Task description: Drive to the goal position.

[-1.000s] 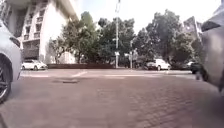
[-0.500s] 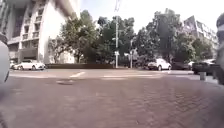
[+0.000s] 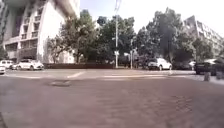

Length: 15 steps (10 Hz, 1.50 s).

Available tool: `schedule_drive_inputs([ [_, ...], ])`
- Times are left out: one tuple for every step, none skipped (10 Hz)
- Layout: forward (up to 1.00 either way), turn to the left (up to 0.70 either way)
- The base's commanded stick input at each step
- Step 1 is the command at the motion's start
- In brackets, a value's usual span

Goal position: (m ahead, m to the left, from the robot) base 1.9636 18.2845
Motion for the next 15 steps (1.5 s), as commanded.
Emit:
schedule_drive_inputs([
  [0.70,-0.14],
  [0.70,-0.14],
  [0.70,-0.14],
  [0.70,-0.14],
  [0.70,-0.14],
  [0.70,-0.14],
  [0.70,-0.14],
  [0.70,-0.14],
  [0.70,-0.14],
  [0.70,-0.14],
  [0.70,-0.05],
  [0.70,0.00],
  [0.70,0.00],
  [0.70,0.00],
  [0.70,0.00],
])
